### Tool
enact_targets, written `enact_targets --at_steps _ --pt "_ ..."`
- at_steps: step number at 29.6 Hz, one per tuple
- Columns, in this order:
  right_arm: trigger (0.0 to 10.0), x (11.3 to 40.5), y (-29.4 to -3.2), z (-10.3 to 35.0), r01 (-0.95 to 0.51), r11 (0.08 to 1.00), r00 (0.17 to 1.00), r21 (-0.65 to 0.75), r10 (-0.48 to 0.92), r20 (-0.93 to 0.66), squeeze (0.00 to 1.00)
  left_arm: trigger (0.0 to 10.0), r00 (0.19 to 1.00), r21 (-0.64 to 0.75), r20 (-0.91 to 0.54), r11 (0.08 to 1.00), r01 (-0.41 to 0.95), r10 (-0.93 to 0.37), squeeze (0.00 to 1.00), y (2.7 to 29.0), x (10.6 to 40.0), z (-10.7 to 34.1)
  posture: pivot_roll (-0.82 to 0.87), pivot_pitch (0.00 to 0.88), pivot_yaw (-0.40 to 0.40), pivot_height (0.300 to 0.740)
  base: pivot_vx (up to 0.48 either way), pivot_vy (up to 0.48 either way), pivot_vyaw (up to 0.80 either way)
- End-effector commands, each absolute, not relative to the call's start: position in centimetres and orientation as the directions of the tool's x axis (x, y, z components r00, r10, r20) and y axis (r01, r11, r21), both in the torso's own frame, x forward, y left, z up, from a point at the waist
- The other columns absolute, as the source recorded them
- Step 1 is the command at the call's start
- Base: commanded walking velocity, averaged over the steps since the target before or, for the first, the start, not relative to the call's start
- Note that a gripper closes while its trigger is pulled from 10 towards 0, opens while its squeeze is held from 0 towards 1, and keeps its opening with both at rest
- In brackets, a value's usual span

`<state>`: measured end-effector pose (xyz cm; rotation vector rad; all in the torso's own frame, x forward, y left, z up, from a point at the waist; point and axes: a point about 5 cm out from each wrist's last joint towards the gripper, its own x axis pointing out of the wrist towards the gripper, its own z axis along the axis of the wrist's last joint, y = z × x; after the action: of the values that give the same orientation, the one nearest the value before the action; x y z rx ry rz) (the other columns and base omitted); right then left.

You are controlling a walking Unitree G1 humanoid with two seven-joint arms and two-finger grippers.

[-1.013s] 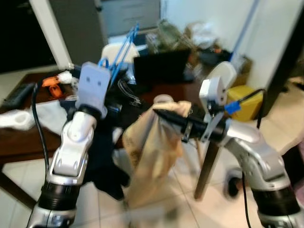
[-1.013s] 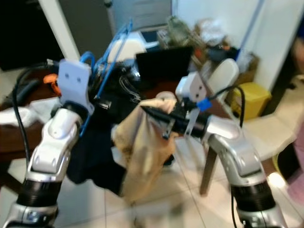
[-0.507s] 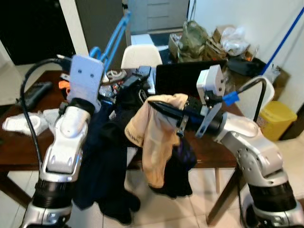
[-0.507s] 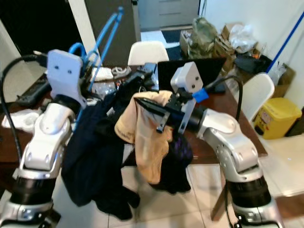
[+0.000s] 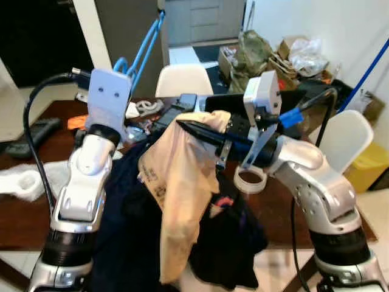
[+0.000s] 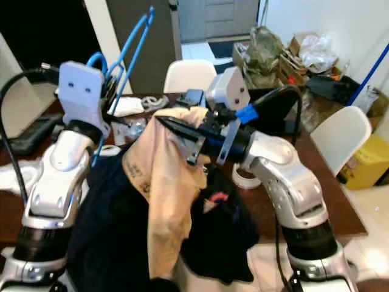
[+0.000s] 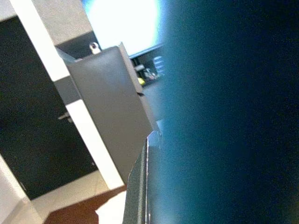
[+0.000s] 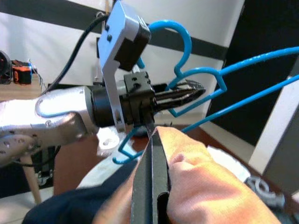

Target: Hang hanger

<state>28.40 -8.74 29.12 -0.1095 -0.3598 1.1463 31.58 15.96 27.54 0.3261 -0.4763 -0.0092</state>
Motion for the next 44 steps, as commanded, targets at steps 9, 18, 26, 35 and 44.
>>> enact_targets --at_steps 9,18,26,35,44 --pt "10.0 28.7 -7.3 25.5 -0.860 0.364 0.405 -0.356 0.914 -0.043 0.00 10.0 0.899 0.293 0.438 0.949 -0.117 -0.024 0.00 16.7 31.7 27.4 -0.02 0.000 0.023 0.740 0.337 0.000 0.00" --pt "10.0 27.9 -8.0 21.2 -0.903 0.255 0.368 -0.345 0.873 -0.319 0.00 10.0 0.903 0.288 0.429 0.949 -0.128 -0.008 0.00 16.5 31.8 27.2 -0.02 0.000 0.026 0.740 0.000 0.000 0.00" --pt "10.0 26.9 -8.7 19.8 -0.943 0.167 0.283 -0.288 0.858 -0.429 1.00 10.0 0.905 0.289 0.425 0.949 -0.123 -0.012 0.00 16.2 31.8 27.2 -0.02 0.000 0.026 0.740 0.000 0.000 0.00" --pt "10.0 26.1 -11.7 21.1 -0.968 0.129 0.213 -0.215 0.878 -0.429 1.00 10.0 0.913 0.286 0.406 0.954 -0.092 -0.033 0.00 15.7 32.0 27.1 -0.02 0.000 0.028 0.740 0.000 0.000 0.00" --pt "10.0 26.1 -15.1 21.1 -0.968 0.153 0.239 -0.200 0.806 -0.542 1.00 10.0 0.917 0.290 0.397 0.954 -0.076 -0.048 0.00 15.7 32.2 27.1 -0.02 0.000 0.030 0.740 0.000 0.000 0.00"
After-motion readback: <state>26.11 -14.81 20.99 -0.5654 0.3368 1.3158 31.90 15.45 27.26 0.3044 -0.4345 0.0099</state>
